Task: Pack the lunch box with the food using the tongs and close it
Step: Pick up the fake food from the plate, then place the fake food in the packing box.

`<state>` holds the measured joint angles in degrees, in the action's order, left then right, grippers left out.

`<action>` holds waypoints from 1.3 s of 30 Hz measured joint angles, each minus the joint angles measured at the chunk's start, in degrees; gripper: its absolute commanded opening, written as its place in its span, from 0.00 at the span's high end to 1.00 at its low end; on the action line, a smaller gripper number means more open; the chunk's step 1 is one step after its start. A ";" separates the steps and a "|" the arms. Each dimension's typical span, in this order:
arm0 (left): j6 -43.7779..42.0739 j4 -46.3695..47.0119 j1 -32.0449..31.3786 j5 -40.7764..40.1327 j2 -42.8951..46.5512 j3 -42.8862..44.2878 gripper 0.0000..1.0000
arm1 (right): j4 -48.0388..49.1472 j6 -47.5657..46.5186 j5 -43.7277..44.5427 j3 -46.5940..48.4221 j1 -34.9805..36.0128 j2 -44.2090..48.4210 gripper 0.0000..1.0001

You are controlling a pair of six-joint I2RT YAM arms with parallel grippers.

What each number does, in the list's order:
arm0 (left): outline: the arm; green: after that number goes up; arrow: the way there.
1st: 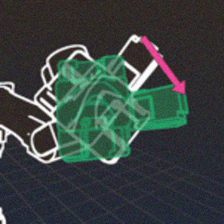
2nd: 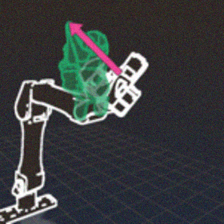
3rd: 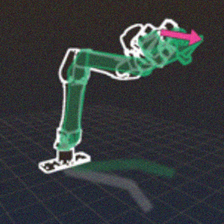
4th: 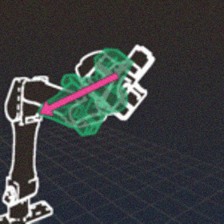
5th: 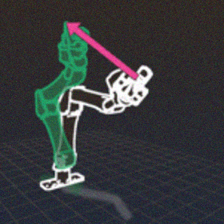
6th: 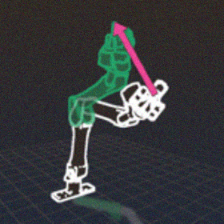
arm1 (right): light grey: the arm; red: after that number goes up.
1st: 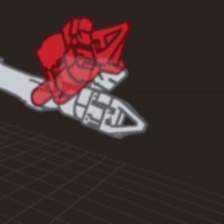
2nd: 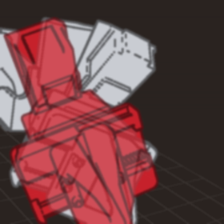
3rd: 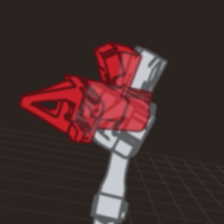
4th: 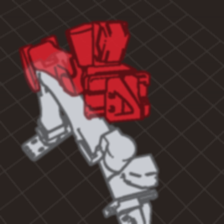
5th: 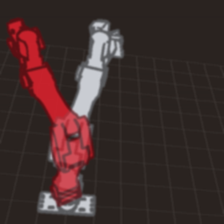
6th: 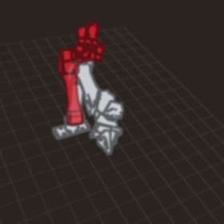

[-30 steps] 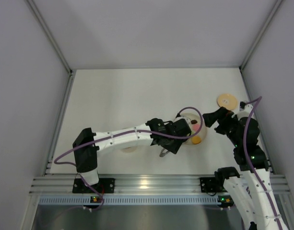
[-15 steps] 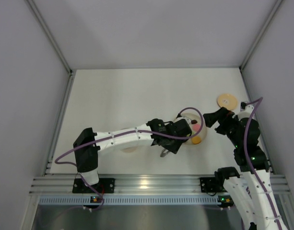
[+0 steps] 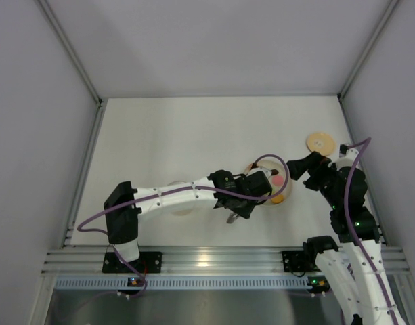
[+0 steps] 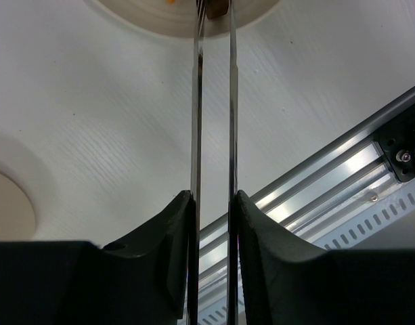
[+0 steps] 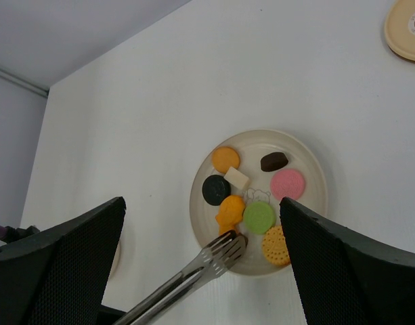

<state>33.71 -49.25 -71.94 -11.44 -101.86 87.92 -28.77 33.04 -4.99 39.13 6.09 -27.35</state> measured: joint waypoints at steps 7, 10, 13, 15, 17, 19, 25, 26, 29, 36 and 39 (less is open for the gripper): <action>0.17 -0.02 -0.02 -0.63 0.00 0.00 0.76 | 0.00 0.00 0.00 0.00 0.00 0.00 0.05; 0.17 -0.04 -0.02 -1.60 0.00 0.00 0.77 | 0.00 0.00 0.00 0.00 0.00 0.00 0.05; 0.15 -0.39 -0.02 -2.67 0.24 0.04 0.77 | 0.00 -0.02 0.00 0.00 0.00 0.00 0.05; 0.17 -0.85 -0.04 -3.50 0.76 0.04 0.77 | 0.00 0.00 0.00 0.00 0.00 0.00 0.05; 0.20 -1.53 -0.07 -4.55 1.79 0.04 0.77 | 0.00 -0.02 0.00 0.00 0.00 -0.02 0.05; 0.31 -2.38 -0.07 -5.62 3.65 0.04 0.77 | 0.00 -0.02 0.00 0.00 0.00 -0.02 0.05; 2.16 -4.59 -0.07 -8.92 13.51 -1.16 0.76 | 0.02 -0.02 0.00 0.00 0.00 -0.15 0.05; 2.62 -5.38 -0.07 -9.49 15.74 -1.77 0.76 | 0.02 0.00 -0.02 0.00 0.00 -0.20 0.05; 5.16 -7.72 -0.07 -11.26 23.28 -5.38 0.76 | 0.04 0.00 -0.04 0.00 0.00 -0.48 0.05; 12.83 -15.96 -0.07 -14.32 36.59 -15.74 0.76 | 0.24 0.07 -0.46 0.00 0.00 -1.66 0.05; 16.06 -19.04 -0.07 -15.19 40.44 -19.56 0.75 | 0.37 0.17 -0.66 0.00 0.00 -1.90 0.06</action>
<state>49.78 -68.29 -72.01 -26.63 -61.43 68.36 -28.40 33.21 -5.65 39.13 6.09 -29.26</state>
